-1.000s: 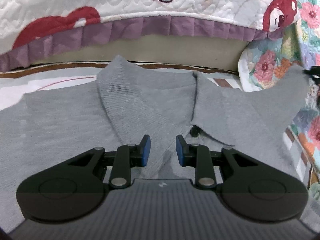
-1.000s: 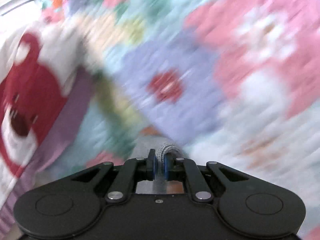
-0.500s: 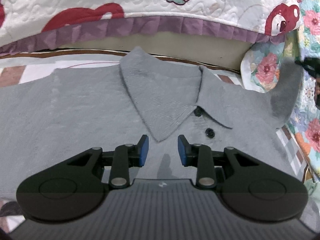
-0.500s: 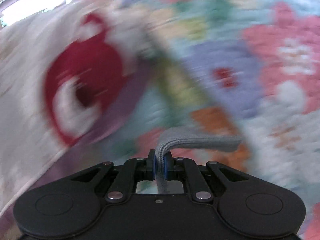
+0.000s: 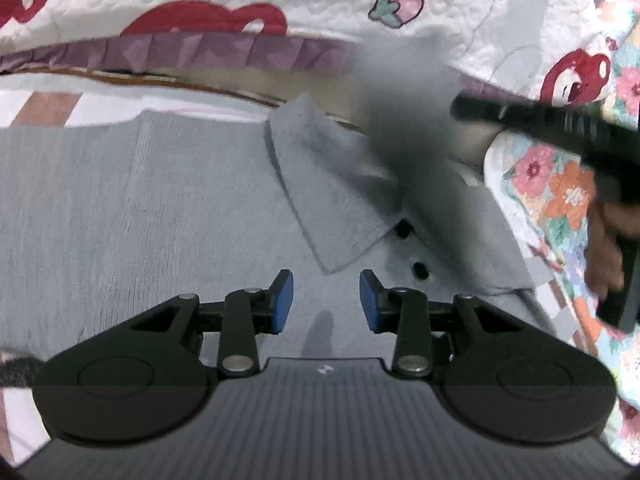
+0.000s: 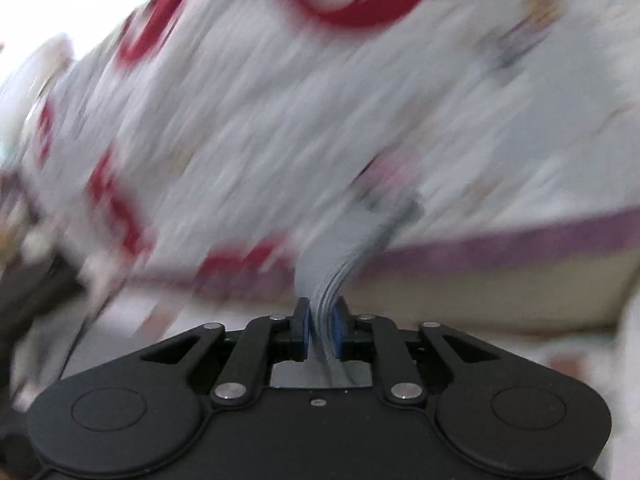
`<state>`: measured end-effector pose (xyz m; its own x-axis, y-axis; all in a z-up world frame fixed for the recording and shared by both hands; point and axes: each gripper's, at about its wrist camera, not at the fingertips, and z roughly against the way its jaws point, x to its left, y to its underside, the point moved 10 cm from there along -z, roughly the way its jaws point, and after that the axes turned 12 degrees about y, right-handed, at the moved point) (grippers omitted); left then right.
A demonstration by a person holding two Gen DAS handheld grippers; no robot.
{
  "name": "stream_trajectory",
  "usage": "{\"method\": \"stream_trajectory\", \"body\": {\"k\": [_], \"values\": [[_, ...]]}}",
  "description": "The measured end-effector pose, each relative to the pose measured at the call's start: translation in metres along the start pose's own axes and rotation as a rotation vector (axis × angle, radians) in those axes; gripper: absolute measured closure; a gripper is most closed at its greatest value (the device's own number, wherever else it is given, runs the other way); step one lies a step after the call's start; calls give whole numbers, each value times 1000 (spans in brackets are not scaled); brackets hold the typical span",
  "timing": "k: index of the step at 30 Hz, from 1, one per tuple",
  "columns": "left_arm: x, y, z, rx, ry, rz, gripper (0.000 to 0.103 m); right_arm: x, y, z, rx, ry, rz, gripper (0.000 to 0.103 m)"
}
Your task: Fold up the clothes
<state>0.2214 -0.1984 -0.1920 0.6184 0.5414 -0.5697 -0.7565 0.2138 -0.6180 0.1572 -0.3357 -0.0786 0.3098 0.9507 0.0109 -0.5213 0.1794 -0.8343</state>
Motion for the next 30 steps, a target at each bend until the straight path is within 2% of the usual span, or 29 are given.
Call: {"method": "stream_trajectory", "body": {"k": [2,3,5,8,11,14,16,19,22,26,28,29,30], "values": [[3,4,-2,5,-8,3,68,14,25,2,37,-16,86,85],[3,4,-2,3,-13,-5,68,13,36,7,36,-11,122,77],[3,2,-1,-6,-20,-18,66,-15,51,17,32,48,158,68],[9,-4,2,-29,-57,-35,61,-74,73,24,78,165,153,67],[29,-10,6,-58,-144,-31,57,-104,97,34,120,213,143,67],[50,-16,13,-104,-197,-20,57,-134,120,44,161,260,133,66],[60,-18,15,-135,-192,-17,57,-154,136,51,189,292,126,66],[65,-14,10,-123,-149,5,57,-184,160,62,230,339,115,66],[62,-10,5,-103,-149,-9,59,-214,183,73,272,386,105,66],[53,-6,2,-93,-119,-3,59,-226,183,64,267,406,-3,65],[50,-5,1,-90,-112,2,59,-227,177,56,247,417,-69,68],[49,-5,2,-85,-119,-1,59,-230,176,57,231,433,-107,77],[49,-6,4,-80,-125,-4,59,-235,174,59,216,450,-144,80]]}}
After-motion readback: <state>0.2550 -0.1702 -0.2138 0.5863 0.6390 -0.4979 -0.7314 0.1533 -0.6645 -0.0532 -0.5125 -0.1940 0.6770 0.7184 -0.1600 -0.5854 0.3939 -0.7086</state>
